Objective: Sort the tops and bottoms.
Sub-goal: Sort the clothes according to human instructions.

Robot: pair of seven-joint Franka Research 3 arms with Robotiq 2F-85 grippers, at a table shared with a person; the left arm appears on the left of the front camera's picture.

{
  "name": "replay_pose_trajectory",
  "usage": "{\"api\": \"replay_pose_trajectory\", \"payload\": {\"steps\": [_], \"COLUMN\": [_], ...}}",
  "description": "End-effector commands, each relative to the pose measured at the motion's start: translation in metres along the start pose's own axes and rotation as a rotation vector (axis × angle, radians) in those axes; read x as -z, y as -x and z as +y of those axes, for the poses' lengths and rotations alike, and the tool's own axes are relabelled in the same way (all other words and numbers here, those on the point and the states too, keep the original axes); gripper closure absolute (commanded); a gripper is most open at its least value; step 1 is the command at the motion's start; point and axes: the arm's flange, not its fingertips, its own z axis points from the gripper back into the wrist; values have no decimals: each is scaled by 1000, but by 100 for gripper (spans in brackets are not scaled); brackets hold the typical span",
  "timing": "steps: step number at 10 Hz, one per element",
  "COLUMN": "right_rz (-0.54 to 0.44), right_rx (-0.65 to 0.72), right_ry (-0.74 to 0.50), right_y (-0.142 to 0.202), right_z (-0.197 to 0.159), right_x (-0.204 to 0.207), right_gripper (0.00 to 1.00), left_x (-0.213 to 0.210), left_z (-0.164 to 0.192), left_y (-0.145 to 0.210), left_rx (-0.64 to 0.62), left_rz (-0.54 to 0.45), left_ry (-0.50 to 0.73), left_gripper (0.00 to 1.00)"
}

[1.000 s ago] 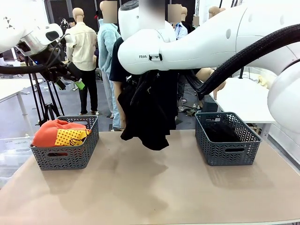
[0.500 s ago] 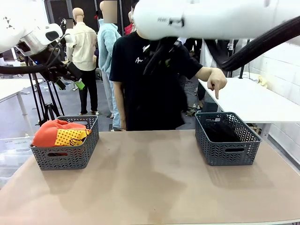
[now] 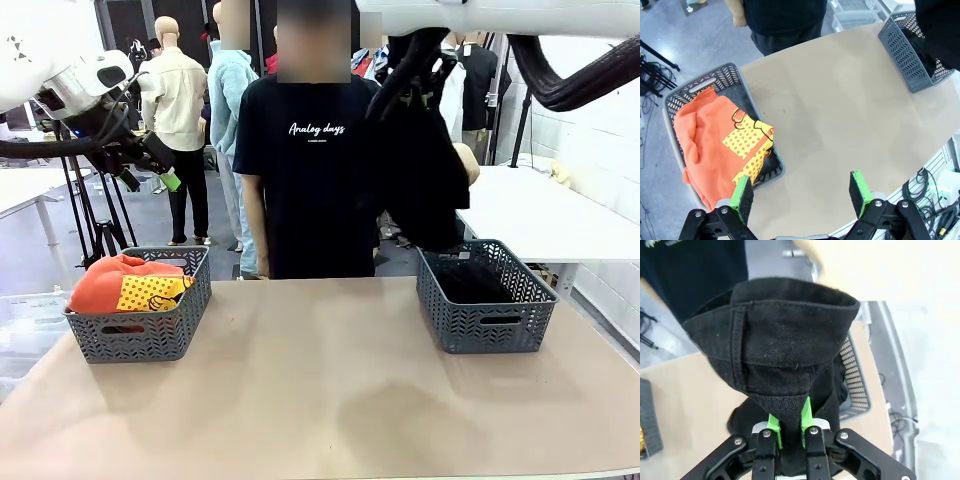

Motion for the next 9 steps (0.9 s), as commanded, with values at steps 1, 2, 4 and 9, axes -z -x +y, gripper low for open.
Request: {"api": "replay_pose_trajectory", "payload": {"steps": [1,2,4,9], "right_rz": [-11,-11,6,347], "right_rx": [-27,-27,-27,-165], "right_ry": [-30,-30,-13,-61], "right_y": [5,5,8,16], "right_z": [24,24,17,-99], "right_x": [-5,-5,1,108], "right_gripper": [100,100,100,100], "left_x": [-1,-1,-1,-1], "left_z": [0,0,0,0], "left_y": [1,1,1,1], "left_rx": [-2,-2,-2,-2], "left_rz": [-4,-4,-4,-4], "left_ry": [-1,-1,-1,-1], "left_gripper": [0,0,0,0]}}
